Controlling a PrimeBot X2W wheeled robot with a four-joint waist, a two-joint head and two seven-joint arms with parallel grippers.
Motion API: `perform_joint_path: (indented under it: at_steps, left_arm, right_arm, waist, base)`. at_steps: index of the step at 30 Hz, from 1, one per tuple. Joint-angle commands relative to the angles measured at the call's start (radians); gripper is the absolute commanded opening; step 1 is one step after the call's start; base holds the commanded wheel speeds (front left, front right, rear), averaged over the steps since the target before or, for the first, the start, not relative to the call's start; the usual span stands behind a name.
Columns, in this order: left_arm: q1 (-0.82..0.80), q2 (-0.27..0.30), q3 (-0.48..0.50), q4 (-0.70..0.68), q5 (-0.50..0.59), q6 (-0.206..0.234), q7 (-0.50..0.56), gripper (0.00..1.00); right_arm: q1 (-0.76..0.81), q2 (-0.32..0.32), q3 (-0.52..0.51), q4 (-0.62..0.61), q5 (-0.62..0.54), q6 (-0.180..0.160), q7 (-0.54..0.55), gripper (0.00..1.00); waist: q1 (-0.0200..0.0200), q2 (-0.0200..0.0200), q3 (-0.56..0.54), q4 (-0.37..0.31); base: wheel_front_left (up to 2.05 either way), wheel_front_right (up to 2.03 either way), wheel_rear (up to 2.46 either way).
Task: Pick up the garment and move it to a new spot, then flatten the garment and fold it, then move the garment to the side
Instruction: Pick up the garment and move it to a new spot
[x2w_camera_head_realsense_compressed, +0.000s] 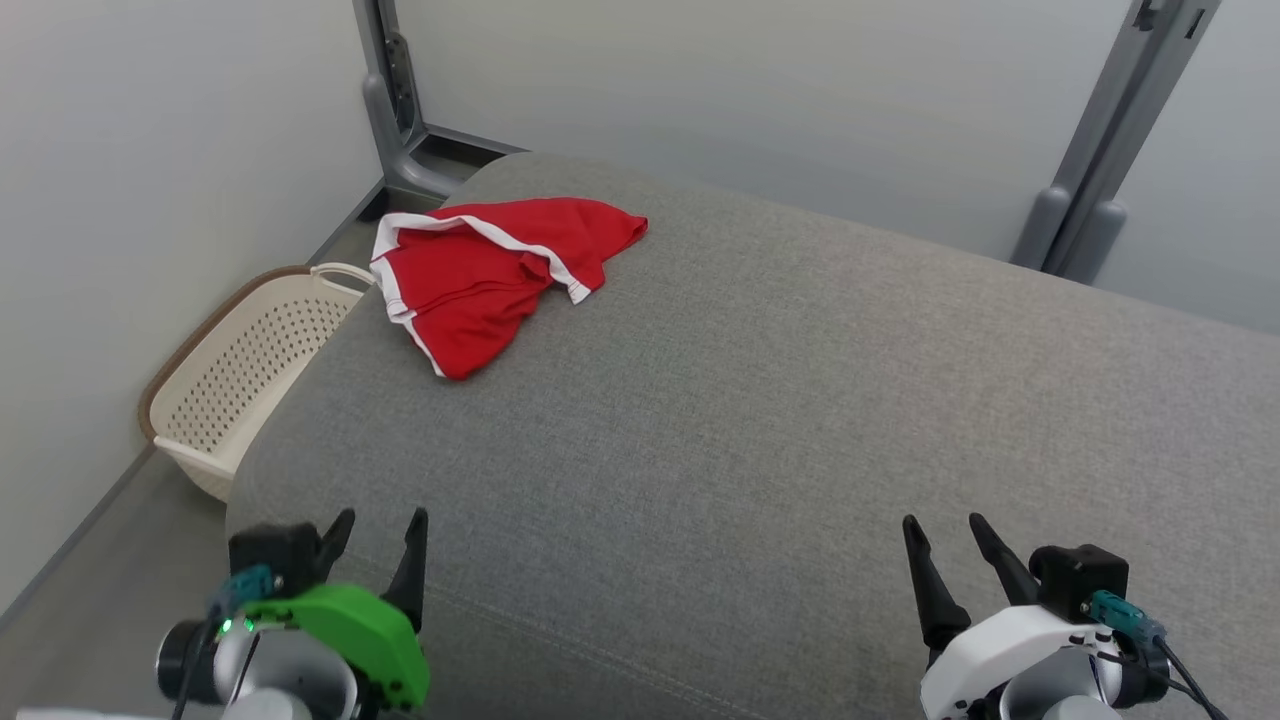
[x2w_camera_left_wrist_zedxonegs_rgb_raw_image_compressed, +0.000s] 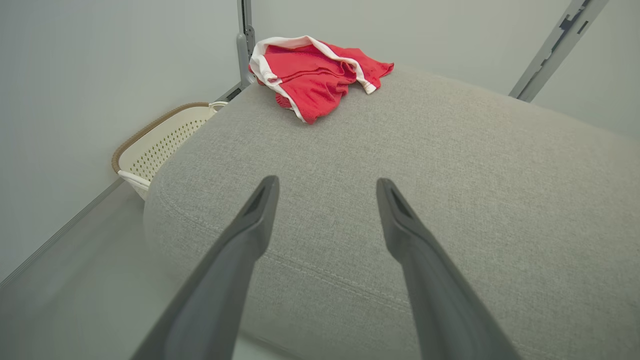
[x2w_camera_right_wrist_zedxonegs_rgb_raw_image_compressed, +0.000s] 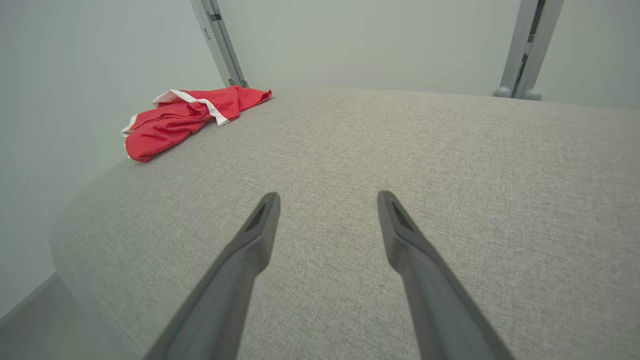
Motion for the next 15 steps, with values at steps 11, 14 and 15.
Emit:
perform_joint_path:
  at_steps: [11,14,15]
  left_arm:
    - [-0.512,-0.127,-0.045,0.405,-0.046,-0.061,0.156,1.00]
    - [-0.604,-0.132,-0.043,0.496,-0.039,-0.063,0.143,1.00]
    - [-0.629,-0.134,-0.046,0.525,-0.037,-0.067,0.141,1.00]
  right_arm:
    - [-0.014,-0.003,-0.015,-0.238,-0.139,-0.001,0.109,1.00]
    - [-0.021,-0.010,0.007,-0.303,-0.160,-0.001,0.144,1.00]
    - [-0.023,-0.016,0.012,-0.324,-0.165,-0.001,0.154,1.00]
  waist:
    - [0.0000,0.0000,0.210,0.027]
    - [0.0000,0.0000,0.254,-0.004]
    - [0.0000,0.0000,0.266,-0.015]
  base:
    - [0.00,0.00,0.00]
    - [0.00,0.00,0.00]
    - [0.00,0.00,0.00]
